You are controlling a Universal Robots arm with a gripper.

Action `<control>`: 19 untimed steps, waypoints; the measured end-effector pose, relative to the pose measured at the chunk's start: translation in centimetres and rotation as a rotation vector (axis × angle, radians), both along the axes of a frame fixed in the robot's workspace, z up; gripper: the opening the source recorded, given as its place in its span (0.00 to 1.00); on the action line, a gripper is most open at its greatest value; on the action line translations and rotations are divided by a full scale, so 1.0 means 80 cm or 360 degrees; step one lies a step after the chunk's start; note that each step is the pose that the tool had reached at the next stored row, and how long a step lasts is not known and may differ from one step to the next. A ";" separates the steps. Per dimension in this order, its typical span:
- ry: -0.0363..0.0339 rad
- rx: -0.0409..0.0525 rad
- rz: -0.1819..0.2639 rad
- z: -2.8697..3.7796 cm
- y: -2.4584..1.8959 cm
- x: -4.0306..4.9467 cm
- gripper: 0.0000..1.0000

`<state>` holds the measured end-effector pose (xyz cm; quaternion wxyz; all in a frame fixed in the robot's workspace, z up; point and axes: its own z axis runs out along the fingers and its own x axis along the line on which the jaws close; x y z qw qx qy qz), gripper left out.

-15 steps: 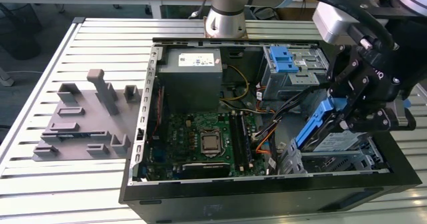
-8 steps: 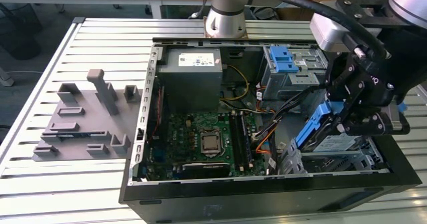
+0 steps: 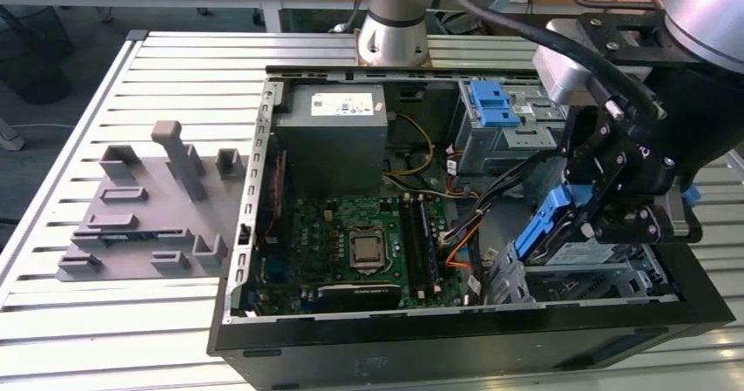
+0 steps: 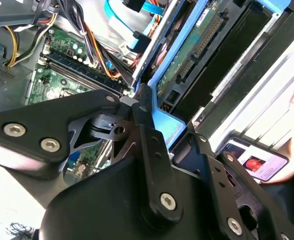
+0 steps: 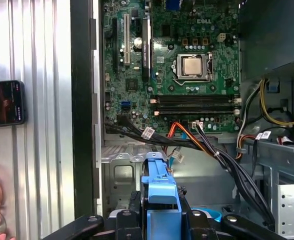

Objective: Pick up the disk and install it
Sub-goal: 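Insert the disk into the insertion slot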

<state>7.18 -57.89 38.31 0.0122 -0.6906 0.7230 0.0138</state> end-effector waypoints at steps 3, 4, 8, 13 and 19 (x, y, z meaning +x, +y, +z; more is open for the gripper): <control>0.0000 0.0000 0.0000 -0.0042 0.0000 0.000 0.36; 0.0000 0.0000 0.0000 -0.0054 0.0000 0.000 0.36; 0.0000 0.0000 0.0000 -0.0099 0.0000 0.000 0.36; 0.0000 0.0000 0.0000 -0.0151 0.0000 0.000 0.36; 0.0000 0.0000 0.0000 -0.0160 0.0000 0.000 0.36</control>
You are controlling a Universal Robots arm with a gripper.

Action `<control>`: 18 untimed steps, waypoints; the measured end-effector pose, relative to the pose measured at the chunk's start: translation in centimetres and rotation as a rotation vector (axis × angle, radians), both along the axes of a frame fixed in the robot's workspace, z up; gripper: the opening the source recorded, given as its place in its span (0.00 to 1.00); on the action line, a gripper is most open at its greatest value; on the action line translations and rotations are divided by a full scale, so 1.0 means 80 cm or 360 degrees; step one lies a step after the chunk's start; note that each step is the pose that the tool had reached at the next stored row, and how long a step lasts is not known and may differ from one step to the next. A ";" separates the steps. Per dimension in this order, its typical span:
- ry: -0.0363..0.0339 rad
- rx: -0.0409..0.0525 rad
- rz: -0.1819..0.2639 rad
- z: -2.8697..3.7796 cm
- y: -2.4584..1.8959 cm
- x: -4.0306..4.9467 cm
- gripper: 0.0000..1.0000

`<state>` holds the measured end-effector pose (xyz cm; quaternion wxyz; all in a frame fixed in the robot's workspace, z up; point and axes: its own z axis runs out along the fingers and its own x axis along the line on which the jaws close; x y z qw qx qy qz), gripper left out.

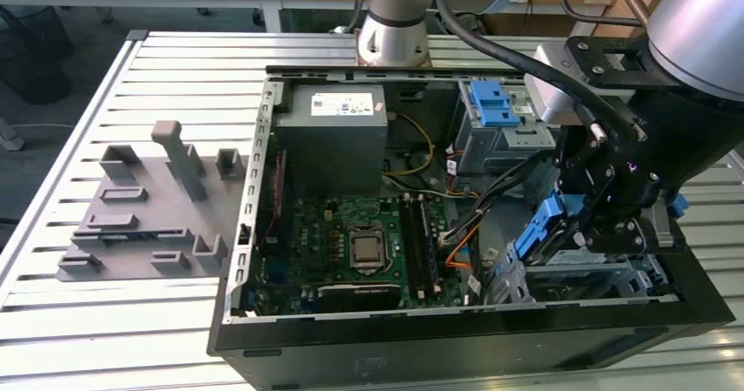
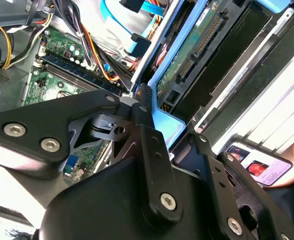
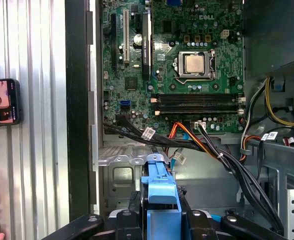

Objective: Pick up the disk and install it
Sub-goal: 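Insert the disk into the insertion slot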

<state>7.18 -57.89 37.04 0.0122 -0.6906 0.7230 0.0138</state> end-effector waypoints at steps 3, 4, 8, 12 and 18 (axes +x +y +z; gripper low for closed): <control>0.0000 0.0000 0.0000 -0.0001 0.0000 0.000 0.36; 0.0000 0.0000 0.0000 -0.0003 0.0000 0.000 0.36; 0.0000 0.0000 0.0000 -0.0004 0.0000 0.000 0.36; 0.0000 0.0000 0.0000 -0.0005 0.0000 0.000 0.37; 0.0000 0.0000 0.0000 -0.0026 0.0000 0.000 0.44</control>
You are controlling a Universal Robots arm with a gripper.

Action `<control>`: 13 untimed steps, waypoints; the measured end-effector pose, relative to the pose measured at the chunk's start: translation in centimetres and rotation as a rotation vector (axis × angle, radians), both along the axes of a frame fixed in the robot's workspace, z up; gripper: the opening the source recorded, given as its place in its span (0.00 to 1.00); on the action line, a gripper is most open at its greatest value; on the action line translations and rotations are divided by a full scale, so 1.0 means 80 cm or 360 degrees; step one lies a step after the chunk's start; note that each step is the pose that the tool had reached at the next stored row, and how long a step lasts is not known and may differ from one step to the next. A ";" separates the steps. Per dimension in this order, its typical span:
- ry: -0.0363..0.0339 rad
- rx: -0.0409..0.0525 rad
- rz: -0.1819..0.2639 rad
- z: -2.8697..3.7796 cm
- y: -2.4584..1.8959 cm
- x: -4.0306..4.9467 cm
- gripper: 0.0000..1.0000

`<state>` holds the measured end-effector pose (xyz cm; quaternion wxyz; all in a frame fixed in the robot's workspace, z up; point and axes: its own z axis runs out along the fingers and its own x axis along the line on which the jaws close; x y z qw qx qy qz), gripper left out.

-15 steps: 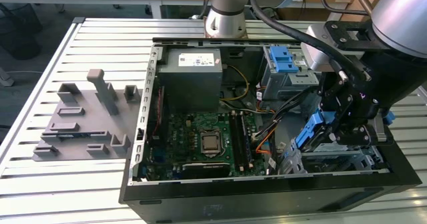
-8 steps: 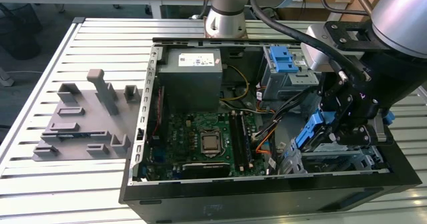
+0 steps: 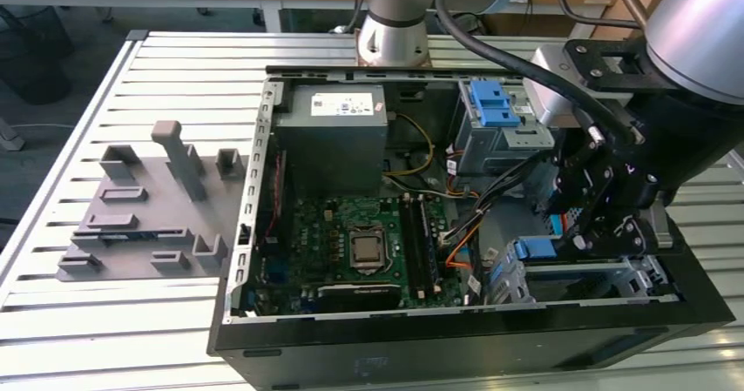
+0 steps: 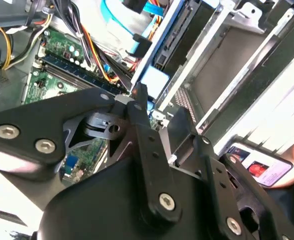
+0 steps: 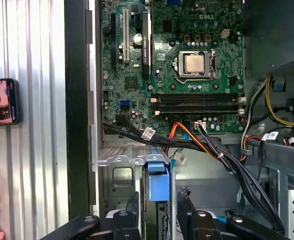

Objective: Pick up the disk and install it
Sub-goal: 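Insert the disk into the insertion slot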

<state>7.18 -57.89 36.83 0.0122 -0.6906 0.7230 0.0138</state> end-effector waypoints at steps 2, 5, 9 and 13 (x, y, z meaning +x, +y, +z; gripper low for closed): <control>0.0000 0.0000 0.0000 -0.0010 0.0000 0.000 0.44; 0.0000 0.0000 0.0000 -0.0017 0.0000 0.000 0.36; 0.0000 0.0000 0.0000 -0.0024 0.0000 0.000 0.18; 0.0000 0.0000 0.0000 -0.0025 0.0000 0.000 0.11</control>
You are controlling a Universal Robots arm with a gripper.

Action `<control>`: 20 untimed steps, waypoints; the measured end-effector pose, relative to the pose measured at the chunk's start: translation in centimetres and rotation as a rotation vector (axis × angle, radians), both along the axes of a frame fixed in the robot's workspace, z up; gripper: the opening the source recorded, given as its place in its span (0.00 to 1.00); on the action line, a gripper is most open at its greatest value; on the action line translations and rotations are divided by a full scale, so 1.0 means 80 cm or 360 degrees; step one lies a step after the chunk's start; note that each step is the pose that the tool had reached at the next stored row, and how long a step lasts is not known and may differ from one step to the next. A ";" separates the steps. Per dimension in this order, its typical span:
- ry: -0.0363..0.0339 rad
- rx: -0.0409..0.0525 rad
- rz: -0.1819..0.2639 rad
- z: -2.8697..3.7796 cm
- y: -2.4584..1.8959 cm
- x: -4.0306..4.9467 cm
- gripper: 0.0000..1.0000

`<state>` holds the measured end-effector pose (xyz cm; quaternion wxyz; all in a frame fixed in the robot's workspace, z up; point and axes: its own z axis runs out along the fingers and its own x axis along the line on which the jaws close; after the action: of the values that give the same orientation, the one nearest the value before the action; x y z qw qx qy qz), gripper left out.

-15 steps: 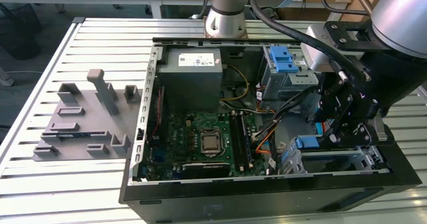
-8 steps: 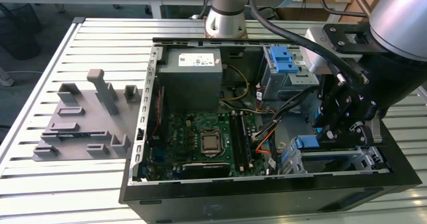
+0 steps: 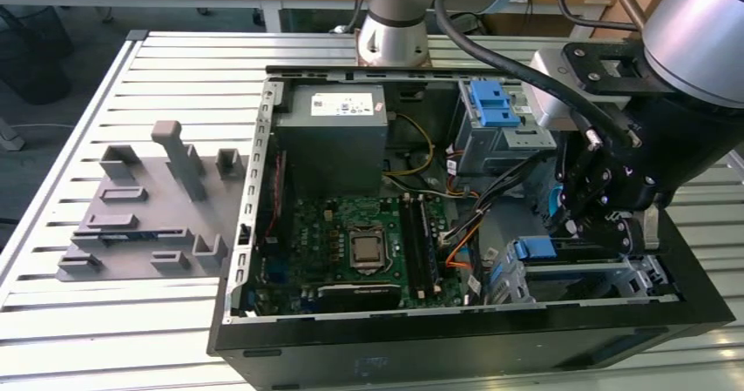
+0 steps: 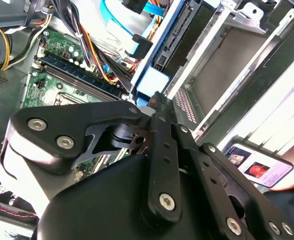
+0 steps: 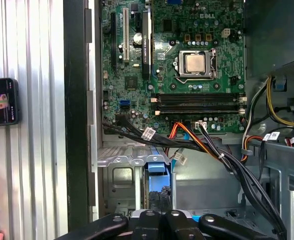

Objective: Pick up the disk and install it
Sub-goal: 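Insert the disk into the insertion slot, then insert the first disk wire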

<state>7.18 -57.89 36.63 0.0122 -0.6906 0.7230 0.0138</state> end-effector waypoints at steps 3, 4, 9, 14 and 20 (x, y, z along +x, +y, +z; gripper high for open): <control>0.0000 0.0000 0.0000 -0.0002 0.0000 0.000 0.11; 0.0000 0.0000 0.0000 -0.0003 0.0000 0.000 0.11; 0.0000 0.0000 0.0000 -0.0008 0.0000 0.000 0.11; 0.0000 0.0000 0.0000 -0.0013 0.0000 0.000 0.11; 0.0000 0.0000 0.0000 -0.0014 0.0000 0.000 0.11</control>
<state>7.18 -57.89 36.52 0.0122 -0.6906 0.7230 0.0138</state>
